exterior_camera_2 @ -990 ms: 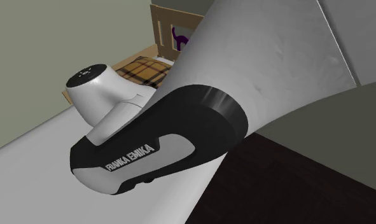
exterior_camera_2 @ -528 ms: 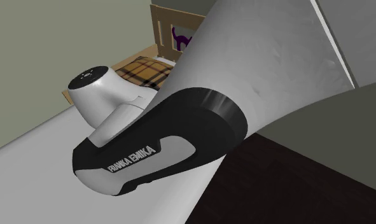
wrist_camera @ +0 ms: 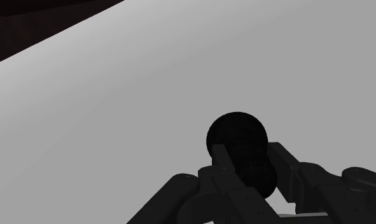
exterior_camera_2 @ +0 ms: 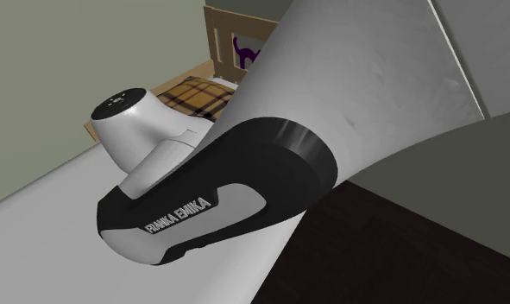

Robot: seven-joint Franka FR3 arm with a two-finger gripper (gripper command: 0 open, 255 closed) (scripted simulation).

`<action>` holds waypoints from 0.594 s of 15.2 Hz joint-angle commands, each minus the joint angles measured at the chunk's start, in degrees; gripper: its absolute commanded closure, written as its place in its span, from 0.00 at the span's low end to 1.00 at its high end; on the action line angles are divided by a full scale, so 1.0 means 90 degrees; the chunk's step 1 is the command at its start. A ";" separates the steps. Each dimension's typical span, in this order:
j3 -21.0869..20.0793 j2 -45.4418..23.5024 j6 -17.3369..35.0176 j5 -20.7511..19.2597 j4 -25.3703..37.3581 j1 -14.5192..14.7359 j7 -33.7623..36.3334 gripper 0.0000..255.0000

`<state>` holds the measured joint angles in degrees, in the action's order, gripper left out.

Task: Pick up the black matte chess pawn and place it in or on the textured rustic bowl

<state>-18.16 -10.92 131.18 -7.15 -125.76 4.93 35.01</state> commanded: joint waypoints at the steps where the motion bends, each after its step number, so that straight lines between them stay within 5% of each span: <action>1: 0.0003 -0.0017 0.0004 -0.0002 -0.0012 -0.0001 0.0001 1.00; 9: -0.0045 0.0380 -0.0536 0.0199 0.0158 -0.0036 -0.0149 1.00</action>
<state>-18.51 -7.89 127.15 -5.58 -124.74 4.62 33.81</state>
